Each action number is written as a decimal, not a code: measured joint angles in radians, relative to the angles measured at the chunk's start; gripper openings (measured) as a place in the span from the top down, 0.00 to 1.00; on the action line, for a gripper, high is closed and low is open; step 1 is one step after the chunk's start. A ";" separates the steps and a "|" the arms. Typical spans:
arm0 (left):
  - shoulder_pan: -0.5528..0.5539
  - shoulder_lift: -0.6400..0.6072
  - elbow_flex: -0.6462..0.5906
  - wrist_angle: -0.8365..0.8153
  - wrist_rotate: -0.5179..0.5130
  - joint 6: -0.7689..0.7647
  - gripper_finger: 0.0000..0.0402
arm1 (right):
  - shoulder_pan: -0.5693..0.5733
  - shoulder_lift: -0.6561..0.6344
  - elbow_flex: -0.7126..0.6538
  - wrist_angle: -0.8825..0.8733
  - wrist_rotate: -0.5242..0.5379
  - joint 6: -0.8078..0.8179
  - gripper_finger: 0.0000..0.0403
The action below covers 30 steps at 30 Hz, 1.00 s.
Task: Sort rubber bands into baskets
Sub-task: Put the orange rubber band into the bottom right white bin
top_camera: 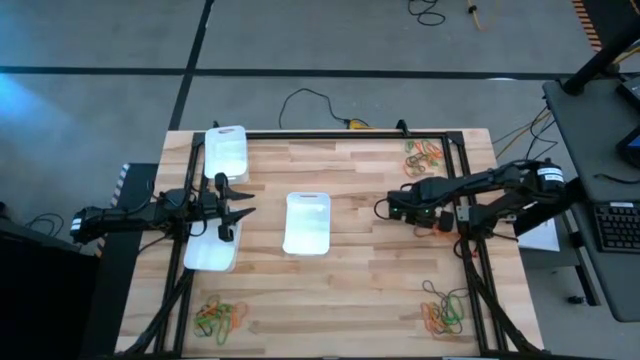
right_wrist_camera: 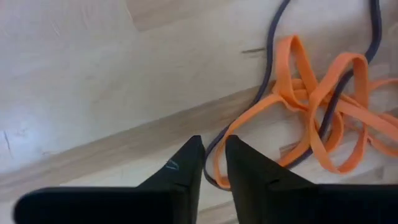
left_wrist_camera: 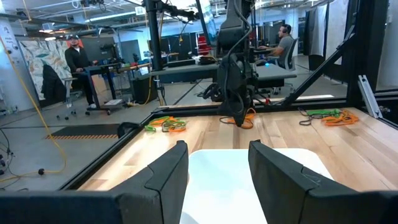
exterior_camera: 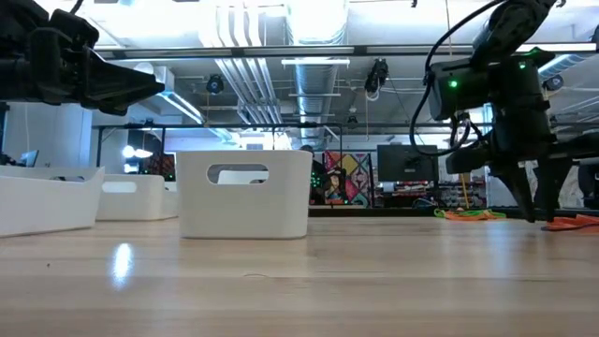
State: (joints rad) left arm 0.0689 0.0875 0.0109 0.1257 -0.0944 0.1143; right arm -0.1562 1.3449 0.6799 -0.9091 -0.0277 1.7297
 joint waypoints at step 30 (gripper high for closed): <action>0.000 0.000 0.000 0.000 0.000 0.000 0.62 | 0.003 0.000 -0.041 -0.029 0.003 0.144 0.91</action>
State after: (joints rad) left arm 0.0692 0.0875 0.0113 0.1253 -0.0944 0.1143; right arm -0.1532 1.3445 0.6384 -0.9378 -0.0242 1.8733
